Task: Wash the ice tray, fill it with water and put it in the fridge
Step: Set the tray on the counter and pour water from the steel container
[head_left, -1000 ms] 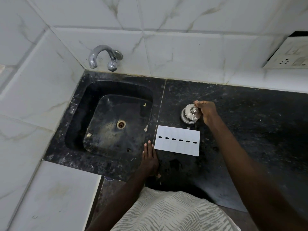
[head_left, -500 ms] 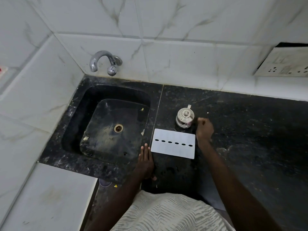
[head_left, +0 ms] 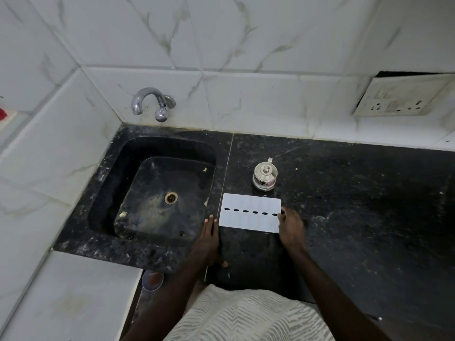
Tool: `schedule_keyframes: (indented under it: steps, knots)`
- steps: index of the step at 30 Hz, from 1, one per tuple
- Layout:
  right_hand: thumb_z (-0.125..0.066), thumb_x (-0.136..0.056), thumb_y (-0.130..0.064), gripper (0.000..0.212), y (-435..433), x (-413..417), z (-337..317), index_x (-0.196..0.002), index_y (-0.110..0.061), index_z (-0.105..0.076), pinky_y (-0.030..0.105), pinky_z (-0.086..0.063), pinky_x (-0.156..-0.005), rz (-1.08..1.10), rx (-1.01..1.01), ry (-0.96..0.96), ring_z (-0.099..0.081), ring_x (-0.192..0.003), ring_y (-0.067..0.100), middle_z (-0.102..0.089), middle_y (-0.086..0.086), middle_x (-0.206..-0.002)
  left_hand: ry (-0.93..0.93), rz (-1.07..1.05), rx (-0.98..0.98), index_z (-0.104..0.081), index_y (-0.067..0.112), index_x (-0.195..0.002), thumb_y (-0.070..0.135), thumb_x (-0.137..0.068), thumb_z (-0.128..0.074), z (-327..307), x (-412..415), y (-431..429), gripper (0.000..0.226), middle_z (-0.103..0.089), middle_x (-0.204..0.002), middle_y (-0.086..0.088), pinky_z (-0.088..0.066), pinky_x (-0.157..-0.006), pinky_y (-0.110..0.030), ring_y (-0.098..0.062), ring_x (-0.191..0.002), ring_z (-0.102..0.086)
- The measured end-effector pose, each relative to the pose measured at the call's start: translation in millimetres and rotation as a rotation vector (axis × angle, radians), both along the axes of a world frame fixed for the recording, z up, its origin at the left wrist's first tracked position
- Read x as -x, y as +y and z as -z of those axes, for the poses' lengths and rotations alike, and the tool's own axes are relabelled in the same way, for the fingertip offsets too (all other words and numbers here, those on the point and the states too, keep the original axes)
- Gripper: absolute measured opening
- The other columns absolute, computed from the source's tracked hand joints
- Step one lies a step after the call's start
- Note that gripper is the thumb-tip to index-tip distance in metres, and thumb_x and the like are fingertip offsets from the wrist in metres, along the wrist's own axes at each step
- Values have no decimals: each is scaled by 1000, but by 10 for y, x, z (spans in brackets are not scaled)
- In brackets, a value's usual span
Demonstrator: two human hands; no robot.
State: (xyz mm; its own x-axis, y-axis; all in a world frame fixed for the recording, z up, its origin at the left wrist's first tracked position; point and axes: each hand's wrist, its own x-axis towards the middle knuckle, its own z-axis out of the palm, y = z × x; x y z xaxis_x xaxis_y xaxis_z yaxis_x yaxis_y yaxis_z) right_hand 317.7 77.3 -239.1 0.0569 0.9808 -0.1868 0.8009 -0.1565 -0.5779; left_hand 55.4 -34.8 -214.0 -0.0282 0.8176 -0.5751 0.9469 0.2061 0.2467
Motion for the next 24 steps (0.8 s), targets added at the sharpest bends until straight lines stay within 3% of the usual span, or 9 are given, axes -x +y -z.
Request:
schedule_keyframes:
  steps: [3,6,8,12,15,20,24]
  knots:
    - [-65,-97,-10,33,-10,-15,19,-130,-8,-68,39,-49,-94,6,12,47,-63,-112,30,-70,13,-122,-80,-112,-29,8,7,-165,38,-73,-91,-4,47,28,139,19,-172,-9,-12,-129,-40,-32,-160,11]
    - [-71,-92,-8,37,-48,-24,20,-129,-10,-68,37,-51,-91,-10,15,90,-65,-105,26,-71,10,-117,-138,-200,-126,-8,6,-165,19,-94,-69,-99,54,177,94,-9,-172,-17,-16,-126,-34,-33,-158,-13]
    - [-74,-88,-5,44,-46,-29,-27,-130,-11,-67,34,-48,-84,-27,33,99,-64,-98,26,-71,9,-108,-183,-315,-190,-15,4,-164,13,-102,-57,-175,49,253,76,-27,-167,-19,-24,-123,-36,-34,-153,-28]
    - [-77,-81,-1,53,-101,-31,-84,-131,-14,-67,34,-48,-72,-37,92,101,-63,-81,23,-68,3,-86,-325,-516,-287,-38,11,-152,12,-105,-52,-164,-23,285,50,-66,-129,-6,-43,-95,-30,-27,-121,-62]
    - [-76,-76,2,59,-148,-41,-83,-132,-16,-68,35,-52,-76,-25,120,133,-66,-84,23,-71,1,-87,-347,-660,-339,-48,13,-144,18,-105,-55,-86,-130,202,40,-71,-106,-2,-48,-87,-34,-21,-97,-66]
    - [-72,-74,3,59,-308,-34,-124,-129,-20,-69,33,-50,-77,-27,197,249,-69,-86,23,-74,-1,-91,-301,-819,-389,-64,9,-136,22,-105,-58,33,-121,28,35,-70,-131,-13,-46,-102,-41,-34,-122,-63]
    - [-70,-70,4,56,-378,50,-202,-116,-27,-73,33,-49,-71,-71,218,270,-64,-72,16,-67,-4,-74,-269,-844,-408,-75,13,-114,19,-104,-55,-32,-37,-60,22,-75,-115,-12,-47,-85,-34,-33,-107,-68]
